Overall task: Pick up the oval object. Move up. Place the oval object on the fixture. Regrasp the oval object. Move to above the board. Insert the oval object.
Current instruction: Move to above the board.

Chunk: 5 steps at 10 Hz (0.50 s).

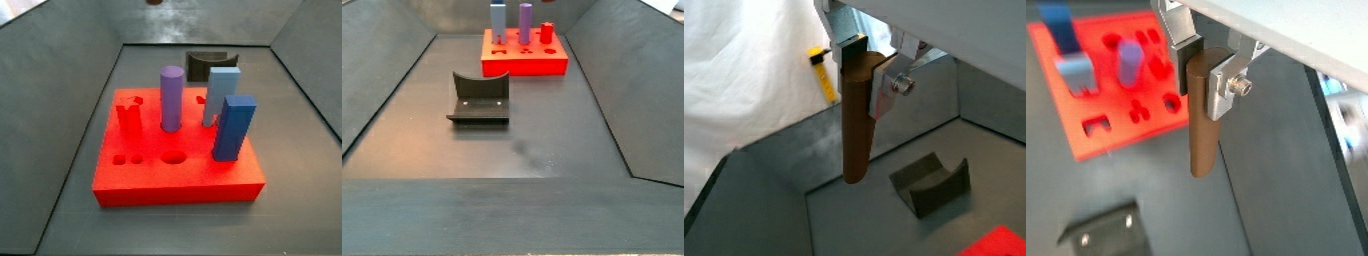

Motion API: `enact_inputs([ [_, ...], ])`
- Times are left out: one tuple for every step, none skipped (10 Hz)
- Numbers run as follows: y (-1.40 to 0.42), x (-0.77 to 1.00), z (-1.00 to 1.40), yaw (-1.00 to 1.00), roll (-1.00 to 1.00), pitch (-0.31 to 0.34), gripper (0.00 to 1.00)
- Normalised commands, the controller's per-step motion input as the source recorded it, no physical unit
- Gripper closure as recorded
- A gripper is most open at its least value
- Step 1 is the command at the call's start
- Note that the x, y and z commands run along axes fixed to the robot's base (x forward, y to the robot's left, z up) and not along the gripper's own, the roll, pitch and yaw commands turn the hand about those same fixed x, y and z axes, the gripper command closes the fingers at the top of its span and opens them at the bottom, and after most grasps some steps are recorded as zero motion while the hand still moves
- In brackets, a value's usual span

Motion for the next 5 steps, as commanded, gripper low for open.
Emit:
enact_inputs([
  [-1.0,-0.06,0.19,1.0,-0.44,-0.082,1.0],
  [-0.7,-0.01,0.13,1.0,-0.42,-0.104,1.0],
  [-0.34,0.03,0.07,1.0,-0.39,-0.13,1.0],
  [-0.19,0.04,0.04,1.0,-0.38,-0.15,1.0],
  [-0.07,0.03,0.01,1.0,-0.36,-0.186,1.0],
])
